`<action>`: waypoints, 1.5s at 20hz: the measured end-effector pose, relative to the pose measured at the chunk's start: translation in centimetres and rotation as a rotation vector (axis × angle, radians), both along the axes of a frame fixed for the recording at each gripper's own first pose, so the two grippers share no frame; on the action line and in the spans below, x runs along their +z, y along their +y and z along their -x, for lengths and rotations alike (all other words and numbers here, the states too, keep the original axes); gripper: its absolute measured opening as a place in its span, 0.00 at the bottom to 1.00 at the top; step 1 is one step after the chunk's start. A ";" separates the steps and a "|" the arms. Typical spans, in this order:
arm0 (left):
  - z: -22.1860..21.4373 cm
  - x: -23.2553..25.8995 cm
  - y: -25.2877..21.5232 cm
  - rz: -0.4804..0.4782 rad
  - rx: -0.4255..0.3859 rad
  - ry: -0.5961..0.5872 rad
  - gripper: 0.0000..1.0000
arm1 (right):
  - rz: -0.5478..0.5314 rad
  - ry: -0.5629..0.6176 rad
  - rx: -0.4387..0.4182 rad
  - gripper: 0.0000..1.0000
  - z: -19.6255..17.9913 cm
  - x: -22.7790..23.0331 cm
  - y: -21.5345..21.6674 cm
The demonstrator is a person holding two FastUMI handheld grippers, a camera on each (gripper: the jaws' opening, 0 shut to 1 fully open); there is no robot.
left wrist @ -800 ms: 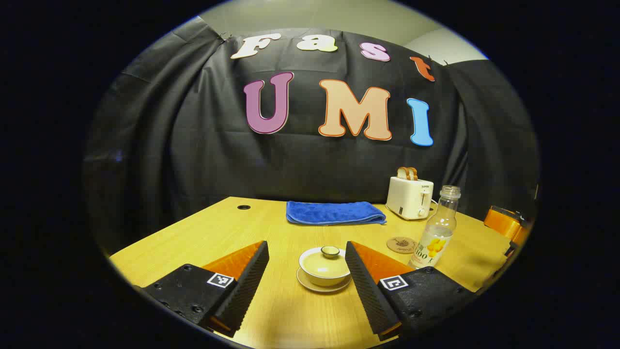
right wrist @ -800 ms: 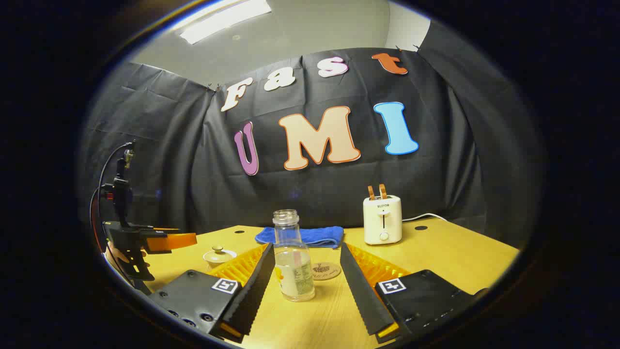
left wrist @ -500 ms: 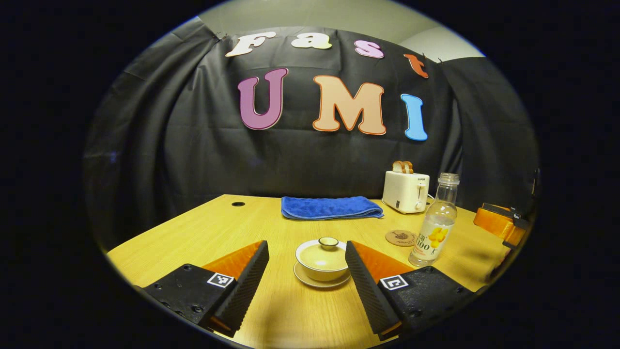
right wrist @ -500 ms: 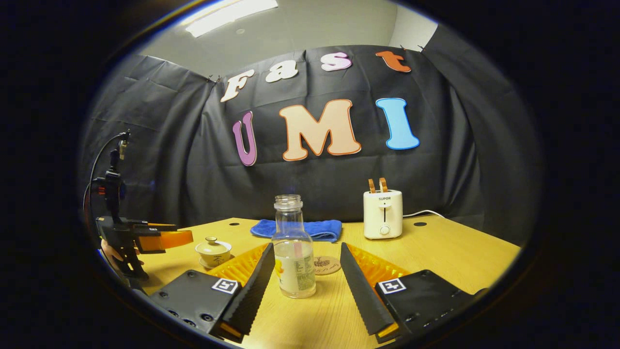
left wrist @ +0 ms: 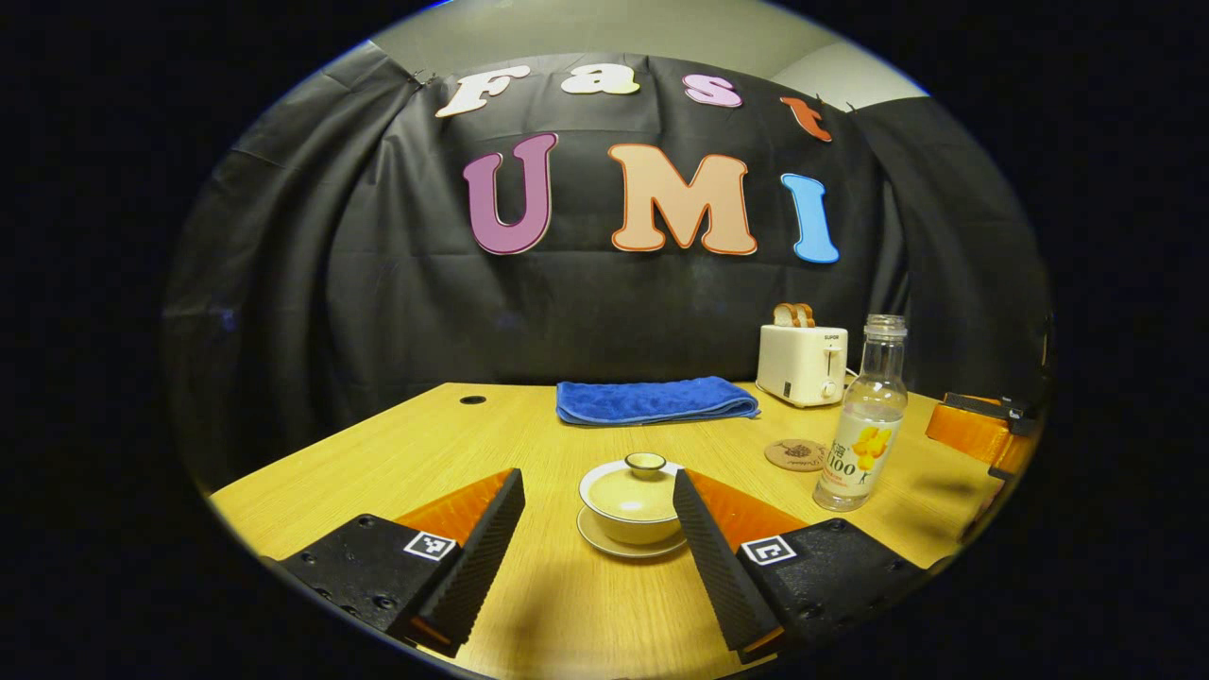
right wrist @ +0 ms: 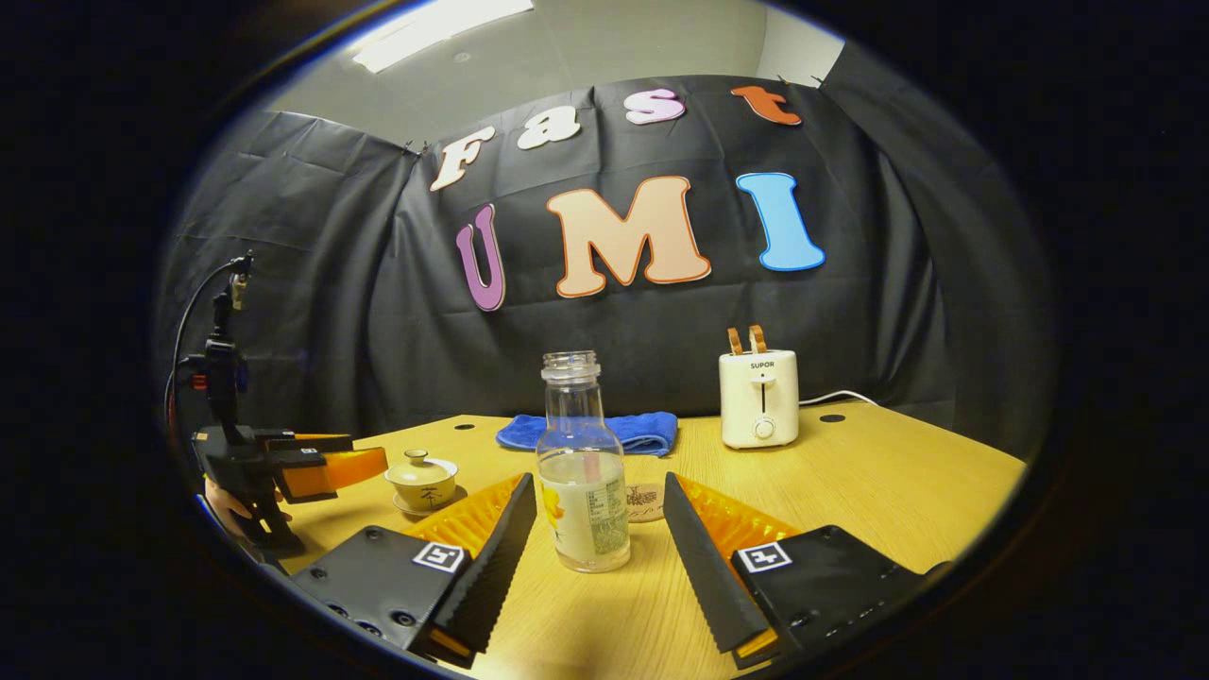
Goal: Open the teacup lid with one hand, grasp the water bottle and pour water into the teacup with the other hand; after pouring, place the water bottle on the coaster and then close the teacup lid.
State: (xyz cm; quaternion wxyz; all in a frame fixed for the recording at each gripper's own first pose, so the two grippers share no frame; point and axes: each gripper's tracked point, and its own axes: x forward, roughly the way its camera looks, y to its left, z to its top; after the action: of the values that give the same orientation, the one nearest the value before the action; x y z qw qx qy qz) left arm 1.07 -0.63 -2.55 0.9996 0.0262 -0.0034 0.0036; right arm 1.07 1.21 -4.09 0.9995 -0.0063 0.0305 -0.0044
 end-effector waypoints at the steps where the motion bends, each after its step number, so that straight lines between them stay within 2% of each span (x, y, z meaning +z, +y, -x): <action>1: 0.0 0.0 0.0 0.000 -0.001 0.000 0.93 | 0.001 0.000 0.002 0.88 0.0 0.0 0.1; 12: -0.8 -0.2 -0.2 -0.013 -0.008 0.007 0.93 | 0.010 0.009 0.013 0.88 -0.3 -0.5 0.7; 19: -3.0 -1.1 -0.6 -0.010 -0.044 0.068 0.93 | 0.065 0.006 0.017 0.89 -0.2 -0.6 1.3; 24: -4.6 -1.4 -1.4 -0.037 -0.072 0.093 0.94 | 0.054 0.005 0.019 0.88 -0.2 -0.6 1.3; 25: -4.9 -1.5 -1.6 -0.041 -0.077 0.098 0.92 | 0.062 0.006 0.019 0.88 -0.2 -0.7 1.3; 26: -5.3 -1.5 -1.7 -0.044 -0.081 0.106 0.94 | 0.061 0.004 0.022 0.88 -0.2 -0.7 1.3; 30: -6.4 -1.9 -1.9 -0.027 -0.086 0.136 0.94 | 0.061 0.002 0.026 0.87 -0.1 -0.6 1.4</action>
State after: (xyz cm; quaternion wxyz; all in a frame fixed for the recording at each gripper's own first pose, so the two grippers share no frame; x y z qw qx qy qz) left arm 7.48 -2.54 -4.47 0.9964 0.0396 0.0634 -0.0409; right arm 1.18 2.63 -4.66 0.9988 -0.0371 0.0312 0.0077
